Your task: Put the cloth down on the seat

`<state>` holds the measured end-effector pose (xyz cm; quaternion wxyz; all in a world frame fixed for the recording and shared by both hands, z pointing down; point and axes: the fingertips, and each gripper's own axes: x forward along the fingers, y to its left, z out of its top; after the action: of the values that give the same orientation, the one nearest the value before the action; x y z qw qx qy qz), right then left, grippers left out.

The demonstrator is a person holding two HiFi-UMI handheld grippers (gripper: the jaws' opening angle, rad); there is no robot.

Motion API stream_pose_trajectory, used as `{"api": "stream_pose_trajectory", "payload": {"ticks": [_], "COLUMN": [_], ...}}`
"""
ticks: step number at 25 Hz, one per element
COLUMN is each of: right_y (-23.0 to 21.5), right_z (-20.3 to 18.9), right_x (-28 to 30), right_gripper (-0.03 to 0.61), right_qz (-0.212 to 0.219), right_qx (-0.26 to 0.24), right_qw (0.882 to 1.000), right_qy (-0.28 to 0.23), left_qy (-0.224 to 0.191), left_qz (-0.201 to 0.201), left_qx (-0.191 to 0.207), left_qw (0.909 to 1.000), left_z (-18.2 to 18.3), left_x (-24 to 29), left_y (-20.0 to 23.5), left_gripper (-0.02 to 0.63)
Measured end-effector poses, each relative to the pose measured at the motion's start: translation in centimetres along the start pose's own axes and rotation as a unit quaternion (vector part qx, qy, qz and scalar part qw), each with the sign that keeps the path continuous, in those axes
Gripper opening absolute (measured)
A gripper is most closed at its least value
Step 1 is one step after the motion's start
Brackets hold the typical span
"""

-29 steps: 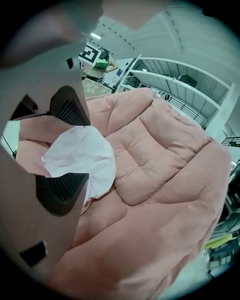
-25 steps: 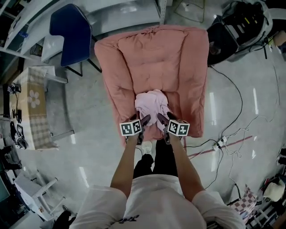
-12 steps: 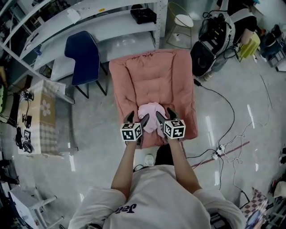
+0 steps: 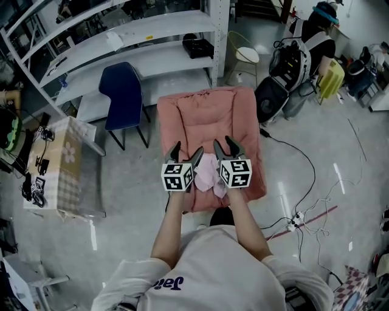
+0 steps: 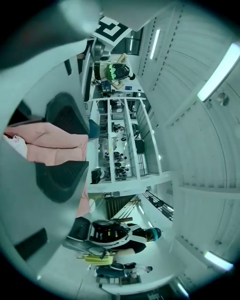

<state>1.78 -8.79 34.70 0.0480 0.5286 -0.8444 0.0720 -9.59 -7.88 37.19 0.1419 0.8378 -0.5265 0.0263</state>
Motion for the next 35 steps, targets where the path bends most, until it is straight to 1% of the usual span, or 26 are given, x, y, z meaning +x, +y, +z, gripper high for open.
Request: {"api": "stream_pose_trajectory", "payload": {"ticks": [3,5,6,7,9,11,12,14,16,20,23,29,35], "right_y": [0.7,1.0,1.1,1.1,1.3,1.5,1.6,1.9,2.1,2.5,2.7,2.3,0.4], "right_z": [3.0,4.3,4.9,5.3,6.0,6.4,6.6,7.1,7.4,7.7,7.8,7.1,6.2], "right_x": [-1.4,-2.2,-2.4,-2.6,-3.1,-3.6,-3.8,-4.2,-4.4,-4.5,-4.3,-3.5,-2.4], "right_gripper": [0.165,0.149,0.141,0.128,0.109,0.088,0.077,0.057,0.048,0.041,0.040,0.040,0.040], "right_qz": [0.000,-0.002,-0.003,-0.003,-0.005,-0.008,-0.010,-0.012,-0.016,-0.016,-0.013,-0.007,-0.017], "right_qx": [-0.021,-0.031,-0.033,-0.034,-0.031,-0.031,-0.034,-0.045,-0.056,-0.063,-0.065,-0.063,-0.062], "right_qw": [0.999,0.999,0.998,0.998,0.998,0.998,0.998,0.997,0.996,0.995,0.995,0.995,0.996], "right_qy": [-0.031,-0.043,-0.048,-0.051,-0.053,-0.055,-0.057,-0.063,-0.072,-0.079,-0.080,-0.071,-0.059], "left_qy": [-0.042,-0.067,-0.078,-0.087,-0.102,-0.115,-0.122,-0.135,-0.137,-0.137,-0.138,-0.129,-0.112], "left_qz": [-0.009,-0.011,-0.009,-0.005,0.011,0.031,0.038,0.042,0.043,0.045,0.038,0.018,0.019], "left_qx": [0.020,0.035,0.043,0.050,0.061,0.061,0.058,0.057,0.060,0.069,0.075,0.060,0.061], "left_qw": [0.9989,0.9971,0.9960,0.9949,0.9928,0.9911,0.9901,0.9884,0.9877,0.9872,0.9869,0.9897,0.9917], "left_z": [3.3,5.2,6.1,6.8,7.9,8.8,9.1,9.7,9.7,9.6,9.6,9.1,7.9], "left_x": [-1.4,-2.2,-2.6,-3.0,-3.9,-4.8,-5.2,-5.7,-5.8,-6.0,-5.8,-4.4,-2.0], "left_y": [-1.9,-3.0,-3.4,-3.6,-3.6,-3.2,-2.9,-2.7,-2.6,-2.8,-3.3,-3.7,-3.5], "left_gripper": [0.388,0.357,0.331,0.289,0.184,0.098,0.063,0.029,0.017,0.014,0.014,0.014,0.015]}}
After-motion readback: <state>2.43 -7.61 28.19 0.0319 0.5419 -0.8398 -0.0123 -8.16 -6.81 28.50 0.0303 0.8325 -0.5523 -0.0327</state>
